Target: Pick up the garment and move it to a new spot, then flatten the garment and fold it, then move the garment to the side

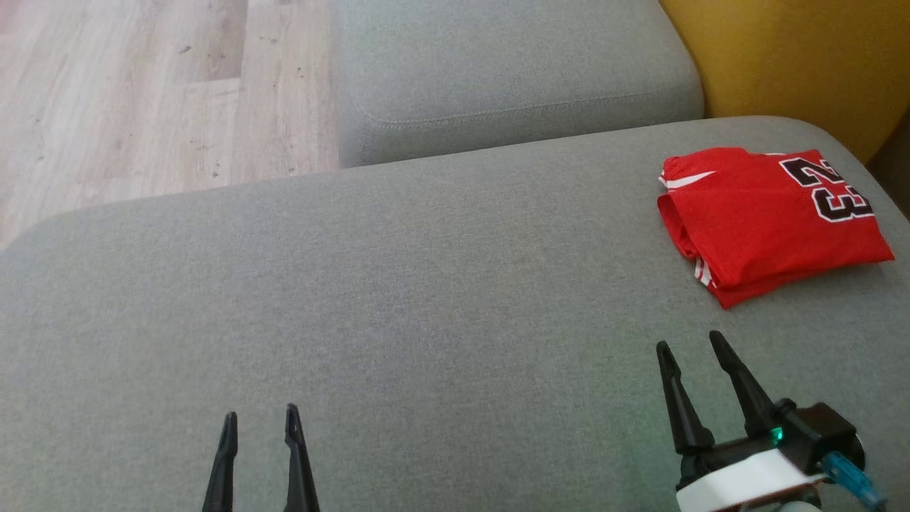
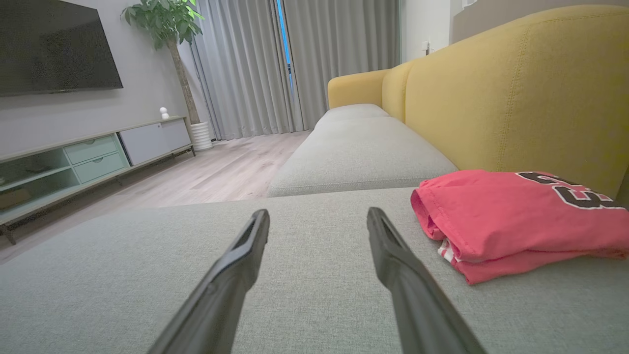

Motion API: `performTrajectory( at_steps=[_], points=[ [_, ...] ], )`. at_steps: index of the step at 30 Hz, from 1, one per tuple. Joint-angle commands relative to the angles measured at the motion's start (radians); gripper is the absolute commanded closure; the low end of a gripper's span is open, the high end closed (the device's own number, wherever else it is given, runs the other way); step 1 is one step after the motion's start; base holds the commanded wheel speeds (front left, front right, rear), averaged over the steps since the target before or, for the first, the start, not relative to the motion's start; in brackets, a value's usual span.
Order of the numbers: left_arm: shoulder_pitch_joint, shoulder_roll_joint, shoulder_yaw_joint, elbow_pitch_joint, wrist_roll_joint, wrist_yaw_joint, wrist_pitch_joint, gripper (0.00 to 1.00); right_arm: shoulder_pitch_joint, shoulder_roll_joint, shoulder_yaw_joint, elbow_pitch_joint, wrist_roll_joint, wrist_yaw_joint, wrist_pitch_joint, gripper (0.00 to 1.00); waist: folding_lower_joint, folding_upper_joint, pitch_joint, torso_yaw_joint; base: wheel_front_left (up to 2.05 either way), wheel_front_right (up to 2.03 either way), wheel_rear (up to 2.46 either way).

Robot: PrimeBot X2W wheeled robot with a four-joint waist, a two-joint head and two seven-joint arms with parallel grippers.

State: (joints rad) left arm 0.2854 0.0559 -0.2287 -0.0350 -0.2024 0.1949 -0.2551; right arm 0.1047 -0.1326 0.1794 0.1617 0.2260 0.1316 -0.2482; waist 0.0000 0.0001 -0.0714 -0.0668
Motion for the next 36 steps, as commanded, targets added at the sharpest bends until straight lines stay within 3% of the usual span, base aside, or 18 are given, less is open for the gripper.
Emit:
performTrajectory(
  at_steps=[1,6,7,11,36],
  points=[
    [-0.024,-0.006,0.025,-0.027,0.005,0.004,-0.007,0.00,-0.034,0.000,0.018,-0.039,-0.008,-0.001,-0.013,0.00,0.0000,-0.0001,-0.003,0.003,0.00,0.00,0.00],
    [-0.025,-0.006,0.019,-0.020,0.009,0.002,-0.007,0.00,-0.037,-0.004,0.022,-0.034,-0.003,-0.001,-0.013,0.00,0.0000,-0.0001,-0.011,0.011,0.00,0.00,0.00],
    [0.008,0.000,-0.003,0.006,0.002,0.000,0.000,1.00,0.000,0.000,0.003,0.000,0.000,0.000,0.000,1.00,0.0000,-0.0001,-0.011,0.011,0.00,0.00,0.00],
    [0.013,-0.001,-0.003,0.060,-0.004,0.000,0.001,1.00,0.019,0.000,0.010,0.052,0.007,0.000,0.003,1.00,0.0000,-0.0001,-0.011,0.012,0.00,0.00,0.00],
    [-0.065,0.015,0.042,0.105,-0.294,-0.063,0.054,1.00,-0.025,0.002,-0.030,0.057,0.289,0.000,0.057,1.00,0.0000,-0.0001,0.005,0.023,0.00,0.00,0.00]
  ],
)
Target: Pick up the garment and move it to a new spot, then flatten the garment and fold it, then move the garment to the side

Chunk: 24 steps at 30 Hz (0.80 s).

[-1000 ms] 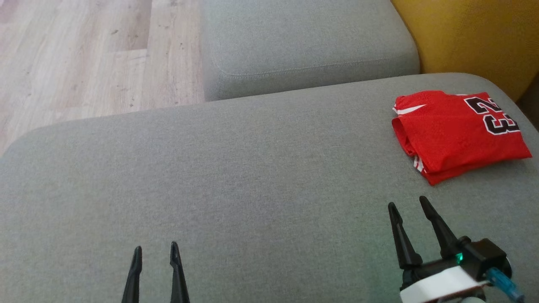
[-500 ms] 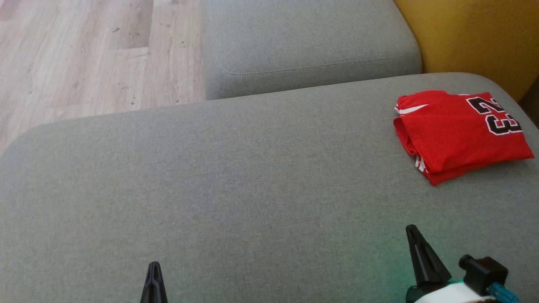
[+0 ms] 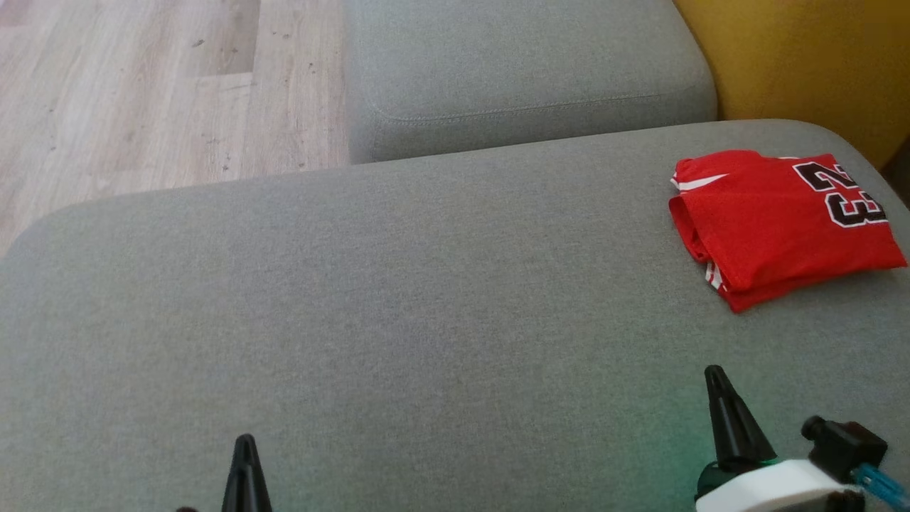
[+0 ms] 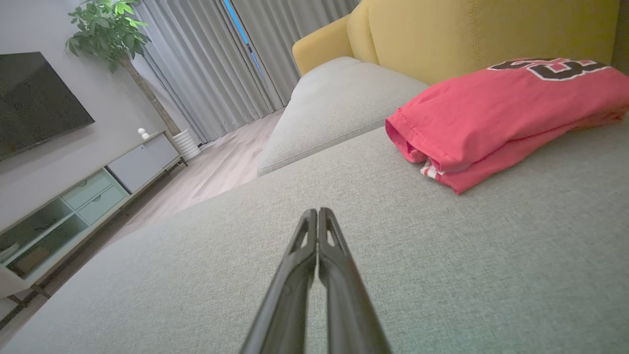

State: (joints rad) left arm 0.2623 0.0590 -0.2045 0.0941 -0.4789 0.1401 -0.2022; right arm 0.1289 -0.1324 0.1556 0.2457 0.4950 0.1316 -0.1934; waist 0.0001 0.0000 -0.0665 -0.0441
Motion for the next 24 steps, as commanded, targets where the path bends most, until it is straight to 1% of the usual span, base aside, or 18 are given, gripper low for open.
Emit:
performTrajectory(
  at_steps=[1,24],
  points=[
    [-0.046,0.012,0.020,-0.022,-0.030,-0.011,0.004,1.00,-0.051,0.002,-0.008,-0.027,0.031,0.000,0.005,1.00,0.0000,0.0000,0.001,0.001,0.00,0.00,0.00],
    [-0.120,0.021,0.071,0.017,-0.299,-0.072,0.061,1.00,-0.093,0.011,-0.055,-0.022,0.293,0.000,0.063,1.00,-0.0001,0.0000,0.017,0.011,0.00,0.00,0.00]
  ],
)
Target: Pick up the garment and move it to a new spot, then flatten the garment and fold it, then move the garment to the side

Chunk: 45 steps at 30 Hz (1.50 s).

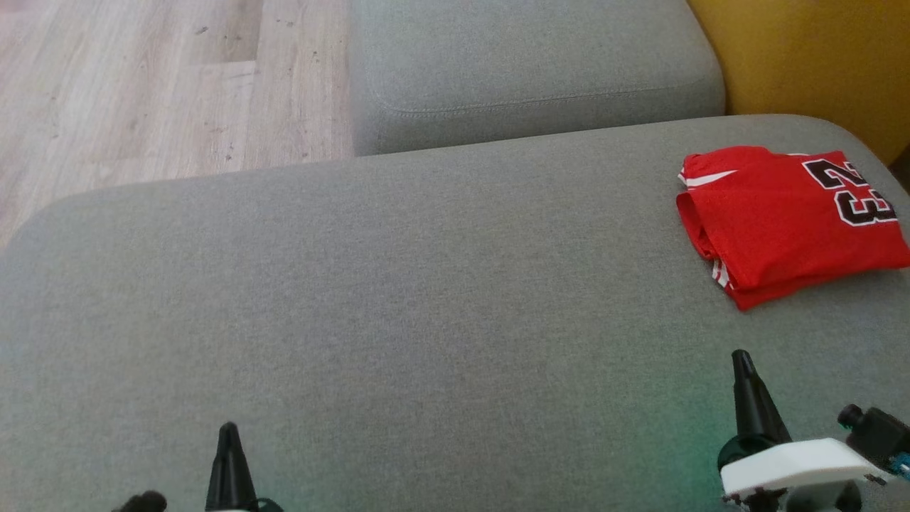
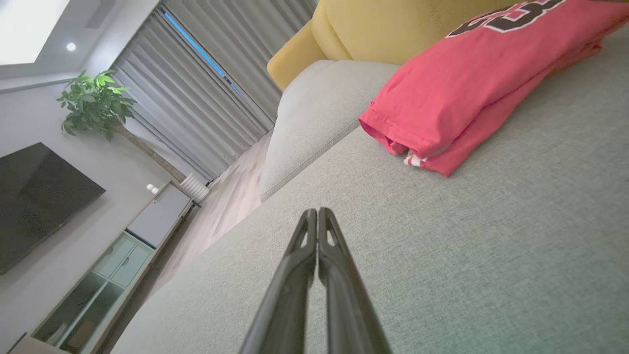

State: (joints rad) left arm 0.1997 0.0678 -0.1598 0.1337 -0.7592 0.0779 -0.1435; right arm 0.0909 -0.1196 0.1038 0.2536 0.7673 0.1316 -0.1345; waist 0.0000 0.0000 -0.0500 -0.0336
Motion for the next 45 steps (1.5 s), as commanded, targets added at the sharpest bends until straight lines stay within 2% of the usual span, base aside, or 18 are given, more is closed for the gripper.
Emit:
performTrajectory(
  at_steps=[1,45],
  points=[
    [-0.060,0.012,0.028,-0.021,-0.030,-0.012,0.005,1.00,-0.056,-0.002,-0.005,-0.029,0.032,0.000,0.007,1.00,0.0000,0.0000,0.001,0.001,0.00,0.00,0.00],
    [-0.202,0.015,0.143,0.054,-0.531,-0.127,0.129,1.00,-0.137,0.024,-0.107,-0.019,0.521,-0.001,0.130,1.00,0.0000,0.0000,0.031,0.020,0.00,0.00,0.00]
  ],
)
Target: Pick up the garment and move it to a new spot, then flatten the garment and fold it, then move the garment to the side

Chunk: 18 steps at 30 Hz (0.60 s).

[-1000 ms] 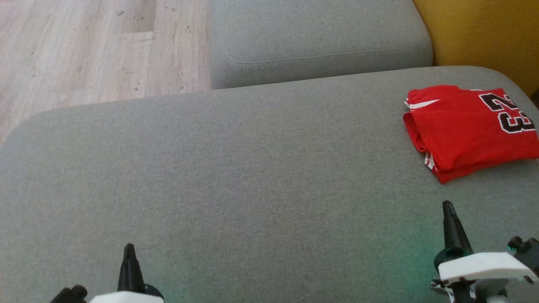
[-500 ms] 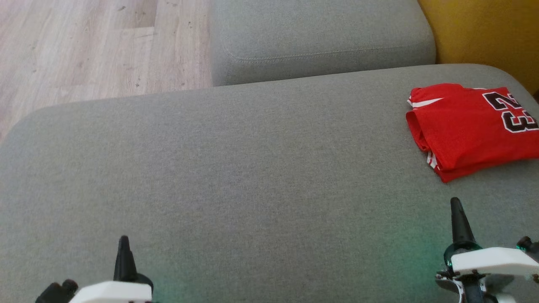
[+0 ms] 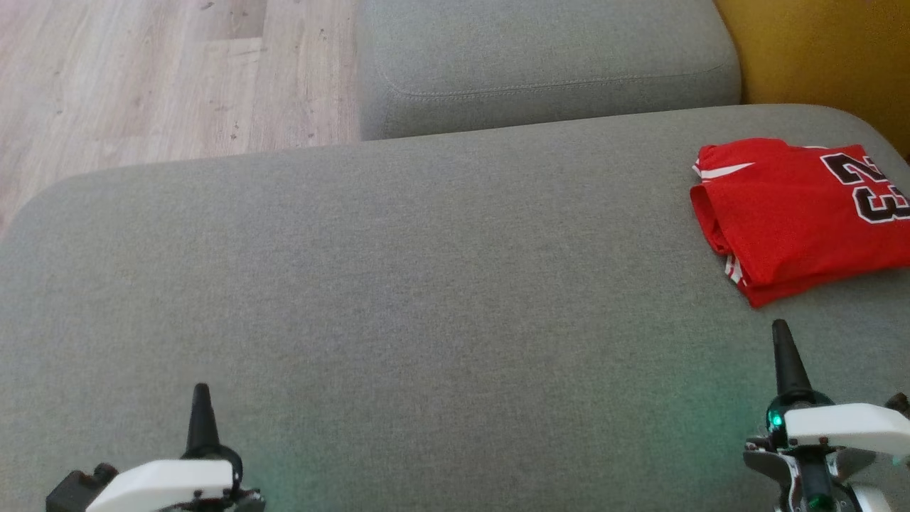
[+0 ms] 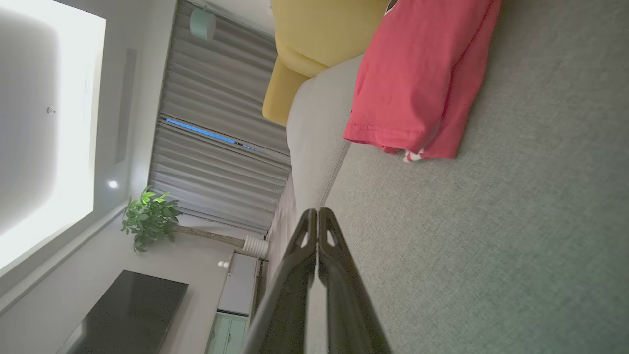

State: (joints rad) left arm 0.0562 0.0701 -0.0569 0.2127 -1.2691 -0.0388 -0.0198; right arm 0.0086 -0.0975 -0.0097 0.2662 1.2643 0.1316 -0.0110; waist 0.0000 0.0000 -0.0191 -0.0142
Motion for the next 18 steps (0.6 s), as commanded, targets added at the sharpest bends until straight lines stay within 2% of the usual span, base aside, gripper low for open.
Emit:
performTrajectory(
  at_steps=[1,18],
  points=[
    [-0.062,0.013,0.043,-0.023,-0.032,-0.012,0.008,1.00,-0.057,0.003,0.004,-0.031,0.035,-0.001,0.009,1.00,0.0000,0.0000,0.001,0.001,0.00,0.00,0.00],
    [-0.113,0.011,0.088,0.005,-0.211,-0.054,0.056,1.00,-0.087,0.014,-0.036,-0.027,0.211,-0.001,0.056,1.00,0.0000,0.0000,0.012,0.008,0.00,0.00,0.00]
  ],
)
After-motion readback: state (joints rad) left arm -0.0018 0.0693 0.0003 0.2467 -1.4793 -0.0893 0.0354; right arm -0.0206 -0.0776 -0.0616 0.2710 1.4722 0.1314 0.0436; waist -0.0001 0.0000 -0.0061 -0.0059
